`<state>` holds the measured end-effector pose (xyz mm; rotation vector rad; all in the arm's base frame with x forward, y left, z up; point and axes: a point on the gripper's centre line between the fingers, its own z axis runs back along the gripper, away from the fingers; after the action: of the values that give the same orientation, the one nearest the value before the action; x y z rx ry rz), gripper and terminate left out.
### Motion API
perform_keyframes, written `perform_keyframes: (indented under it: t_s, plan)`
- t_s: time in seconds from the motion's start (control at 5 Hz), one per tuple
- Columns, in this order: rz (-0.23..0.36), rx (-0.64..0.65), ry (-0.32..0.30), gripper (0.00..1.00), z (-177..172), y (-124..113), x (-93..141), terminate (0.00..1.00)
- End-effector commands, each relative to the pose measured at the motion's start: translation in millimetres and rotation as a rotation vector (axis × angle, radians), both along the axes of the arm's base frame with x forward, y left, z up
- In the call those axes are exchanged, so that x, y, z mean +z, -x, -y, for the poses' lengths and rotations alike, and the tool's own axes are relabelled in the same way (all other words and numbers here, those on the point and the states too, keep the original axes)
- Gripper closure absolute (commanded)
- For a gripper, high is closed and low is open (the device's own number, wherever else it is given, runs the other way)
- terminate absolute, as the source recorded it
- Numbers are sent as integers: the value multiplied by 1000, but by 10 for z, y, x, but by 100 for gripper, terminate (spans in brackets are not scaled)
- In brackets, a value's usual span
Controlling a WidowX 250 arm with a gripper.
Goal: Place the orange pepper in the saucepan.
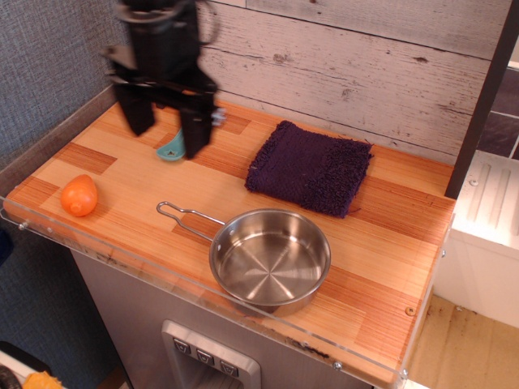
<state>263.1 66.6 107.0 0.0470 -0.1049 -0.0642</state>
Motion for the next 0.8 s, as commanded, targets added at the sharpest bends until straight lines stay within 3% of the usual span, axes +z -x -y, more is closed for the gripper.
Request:
perform_keyframes:
  t_s: [0.0, 0.6]
  plan:
    - [7, 132, -67, 0, -544, 158, -133, 0]
    - [-70, 193, -123, 0, -954, 288, -633, 0]
